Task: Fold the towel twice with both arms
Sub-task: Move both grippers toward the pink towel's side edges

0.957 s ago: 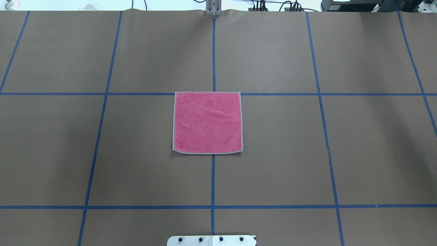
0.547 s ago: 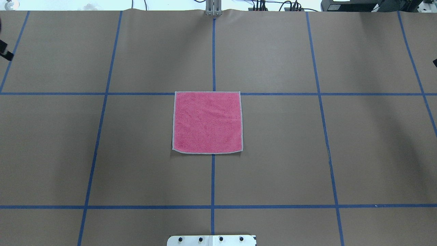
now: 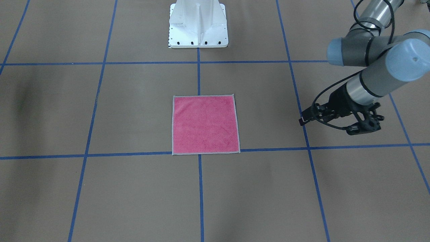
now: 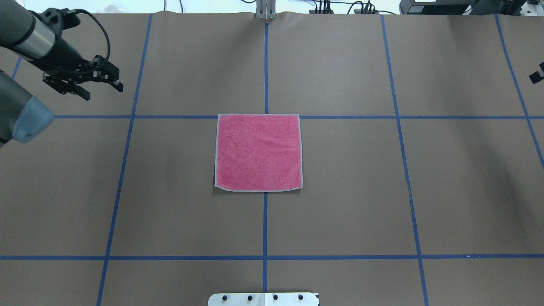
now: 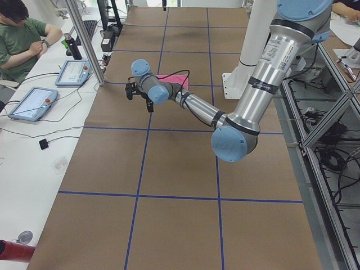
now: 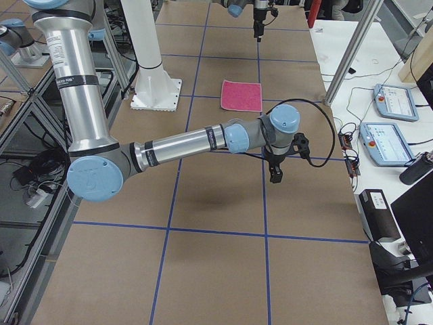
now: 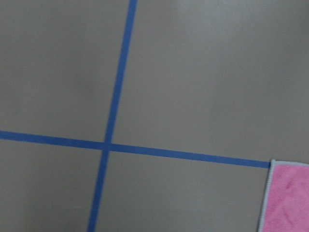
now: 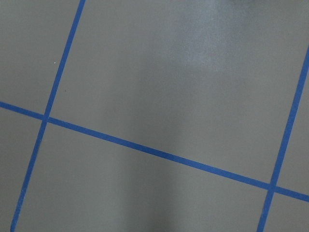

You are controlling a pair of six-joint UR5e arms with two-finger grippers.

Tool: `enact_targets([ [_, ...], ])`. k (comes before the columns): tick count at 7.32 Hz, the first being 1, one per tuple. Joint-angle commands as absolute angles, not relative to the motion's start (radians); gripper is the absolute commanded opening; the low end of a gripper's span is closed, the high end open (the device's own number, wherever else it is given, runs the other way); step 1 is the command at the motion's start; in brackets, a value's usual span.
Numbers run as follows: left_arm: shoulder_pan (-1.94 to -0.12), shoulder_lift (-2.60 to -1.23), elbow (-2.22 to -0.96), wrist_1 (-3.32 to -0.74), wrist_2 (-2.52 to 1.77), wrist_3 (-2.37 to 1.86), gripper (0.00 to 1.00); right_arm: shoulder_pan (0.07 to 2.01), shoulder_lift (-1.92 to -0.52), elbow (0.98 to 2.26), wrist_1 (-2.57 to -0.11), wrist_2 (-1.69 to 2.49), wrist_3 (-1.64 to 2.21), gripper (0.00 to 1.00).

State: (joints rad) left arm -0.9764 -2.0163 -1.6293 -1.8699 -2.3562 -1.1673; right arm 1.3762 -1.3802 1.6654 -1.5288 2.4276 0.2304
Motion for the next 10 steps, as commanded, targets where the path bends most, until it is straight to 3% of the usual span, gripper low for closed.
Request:
enact_targets([
  [1,-0.82,-2.063,-1.646,-1.955,-2.194,-1.429,1.0,1.251,-1.349,1.664,-1.346,2.413,0.568,1.0],
  [4,-0.744,-2.062,-1.646,-2.077,-2.141,-1.586,1.0,1.084,-1.312,1.664,-1.126,2.376,0.967,0.99],
  [10,-0.614,-2.072,-1.647,-2.086,-2.054,-1.664,1.0,0.813,-1.212,1.69,-1.037,2.313,1.387,0.99],
])
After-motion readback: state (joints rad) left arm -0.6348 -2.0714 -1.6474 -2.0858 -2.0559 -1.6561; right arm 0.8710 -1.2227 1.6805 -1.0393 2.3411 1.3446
